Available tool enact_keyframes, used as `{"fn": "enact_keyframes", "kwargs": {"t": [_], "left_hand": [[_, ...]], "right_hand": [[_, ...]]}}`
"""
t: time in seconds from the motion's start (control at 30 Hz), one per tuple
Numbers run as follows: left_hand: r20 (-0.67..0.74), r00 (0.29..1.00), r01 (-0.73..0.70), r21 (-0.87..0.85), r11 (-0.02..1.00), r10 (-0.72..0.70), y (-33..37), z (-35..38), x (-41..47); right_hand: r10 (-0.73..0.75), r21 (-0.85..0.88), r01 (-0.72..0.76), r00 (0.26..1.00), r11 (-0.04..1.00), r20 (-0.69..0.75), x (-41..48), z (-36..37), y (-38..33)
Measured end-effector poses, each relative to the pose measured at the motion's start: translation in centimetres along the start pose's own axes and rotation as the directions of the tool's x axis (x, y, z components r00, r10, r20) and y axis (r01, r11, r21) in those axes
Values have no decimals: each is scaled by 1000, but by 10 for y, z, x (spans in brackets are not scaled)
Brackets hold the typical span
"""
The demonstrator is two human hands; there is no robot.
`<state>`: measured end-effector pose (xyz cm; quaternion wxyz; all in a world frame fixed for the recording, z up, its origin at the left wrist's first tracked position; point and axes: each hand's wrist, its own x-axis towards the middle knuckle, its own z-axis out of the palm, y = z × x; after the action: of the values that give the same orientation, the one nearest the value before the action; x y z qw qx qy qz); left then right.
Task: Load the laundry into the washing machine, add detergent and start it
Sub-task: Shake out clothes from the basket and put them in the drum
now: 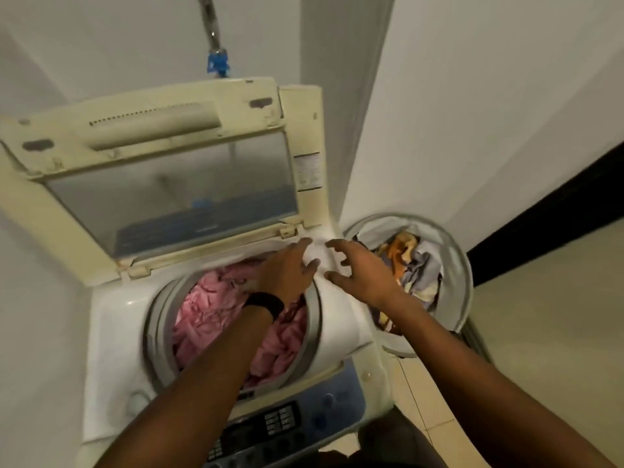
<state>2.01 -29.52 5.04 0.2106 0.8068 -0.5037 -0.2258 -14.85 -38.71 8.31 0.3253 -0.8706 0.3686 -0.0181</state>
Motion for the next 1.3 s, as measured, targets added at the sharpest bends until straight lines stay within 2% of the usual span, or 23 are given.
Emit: {"fn": "enact_keyframes", "kwargs": {"t": [0.17,0.33,0.53,0.73,0.9,0.97,1.1,1.3], "left_hand": [[12,994,-105,42,994,104,82,36,40],[105,988,-118,52,992,112,142,95,76],[234,971,-66,70,995,48,174,164,117],[314,949,-31,147,989,-17,179,211,145],[343,938,29,70,997,-51,178,236,155],[336,939,72,10,997,-71,180,239,157],[252,962,151,-149,977,-110,191,236,160],[156,985,98,-166,981,-72,207,207,161]], "right_hand": [[56,44,-53,996,998,-72,-6,-42,74],[147,82,-138,982,987,-117,4,-64,169],[307,62,-308,951,949,31,35,-49,274],[347,73,-357,930,931,122,64,-34,317],[371,99,-370,929,924,8,75,-29,330],[359,171,-344,931,923,-67,71,-32,333],[217,251,-166,957,954,-193,59,-50,331],[186,414,-8,901,910,-391,46,-92,321]]}}
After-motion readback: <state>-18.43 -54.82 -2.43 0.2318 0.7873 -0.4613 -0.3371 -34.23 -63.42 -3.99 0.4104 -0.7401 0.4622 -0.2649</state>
